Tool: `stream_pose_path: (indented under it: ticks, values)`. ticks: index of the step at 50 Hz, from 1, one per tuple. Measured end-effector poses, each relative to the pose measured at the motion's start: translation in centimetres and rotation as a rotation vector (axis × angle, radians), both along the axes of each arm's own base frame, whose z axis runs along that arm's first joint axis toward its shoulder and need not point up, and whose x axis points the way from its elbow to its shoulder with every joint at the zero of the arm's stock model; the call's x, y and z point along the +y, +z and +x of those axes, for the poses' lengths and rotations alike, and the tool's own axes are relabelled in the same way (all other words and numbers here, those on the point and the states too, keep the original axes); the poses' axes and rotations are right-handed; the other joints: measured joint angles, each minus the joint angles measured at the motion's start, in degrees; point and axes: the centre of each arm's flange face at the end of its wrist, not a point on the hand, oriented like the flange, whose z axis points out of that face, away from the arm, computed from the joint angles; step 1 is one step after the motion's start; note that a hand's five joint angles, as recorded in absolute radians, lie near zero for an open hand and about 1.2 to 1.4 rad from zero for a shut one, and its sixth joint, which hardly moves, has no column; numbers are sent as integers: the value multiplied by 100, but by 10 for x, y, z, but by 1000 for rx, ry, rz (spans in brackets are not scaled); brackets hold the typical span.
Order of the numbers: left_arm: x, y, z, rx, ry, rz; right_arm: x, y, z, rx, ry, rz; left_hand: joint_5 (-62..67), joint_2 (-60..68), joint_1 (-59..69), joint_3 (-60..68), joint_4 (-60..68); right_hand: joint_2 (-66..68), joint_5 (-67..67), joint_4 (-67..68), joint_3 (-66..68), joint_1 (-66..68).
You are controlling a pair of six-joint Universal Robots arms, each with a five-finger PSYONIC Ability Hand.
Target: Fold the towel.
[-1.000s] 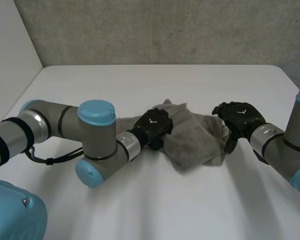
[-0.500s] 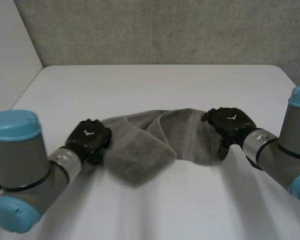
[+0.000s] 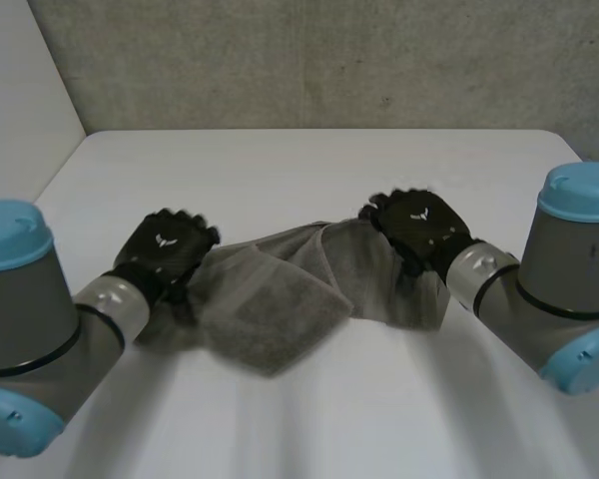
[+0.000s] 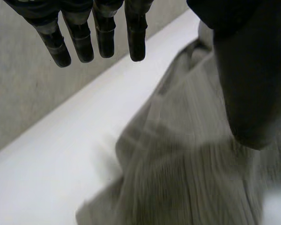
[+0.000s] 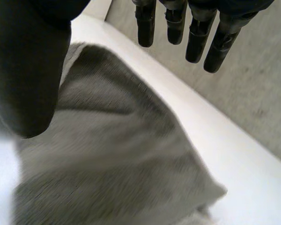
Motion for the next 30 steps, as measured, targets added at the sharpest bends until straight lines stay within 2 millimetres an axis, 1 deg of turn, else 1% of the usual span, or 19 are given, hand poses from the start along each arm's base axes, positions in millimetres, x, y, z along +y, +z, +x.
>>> stream_pose_path:
  ticks: [2,4,6,7,10,11,13,16,21,26,30]
  values:
    - [-1,3,-9,8,-26,-16,-5,1,4,-13,14,-22,0,-9,0,0,0,0,0,0,0,0]
    - [-4,5,-22,18,-66,-30,-13,1,10,-30,39,-46,0,-11,0,0,0,0,0,0,0,0]
    - [-8,4,-34,28,-106,-36,-20,1,15,-42,63,-62,0,-11,0,0,0,0,0,0,0,0]
    - [-10,3,-37,30,-117,-37,-22,0,16,-45,69,-66,0,-11,0,0,0,0,0,0,0,0]
    - [-20,-4,-52,36,-171,-22,-32,-4,23,-55,95,-74,0,-11,0,0,0,0,0,0,0,0]
    - [-21,-6,-54,36,-180,-16,-34,-5,24,-56,98,-75,0,-11,0,0,0,0,0,0,0,0]
    - [-29,-16,-63,32,-212,12,-41,-10,28,-60,110,-76,1,-11,0,0,0,0,0,0,0,0]
    - [-37,-31,-70,20,-238,58,-50,-17,32,-63,117,-78,12,-11,0,0,0,0,0,0,0,0]
    - [-48,-52,-75,-2,-250,118,-63,-30,38,-64,119,-71,15,-11,0,0,0,0,1,0,0,0]
    - [-56,-63,-78,-18,-245,137,-72,-44,42,-59,122,-47,222,31,11,0,0,13,26,0,0,23]
    - [-61,-68,-79,-27,-242,134,-78,-55,46,-52,125,-23,779,632,314,0,0,189,322,0,0,221]
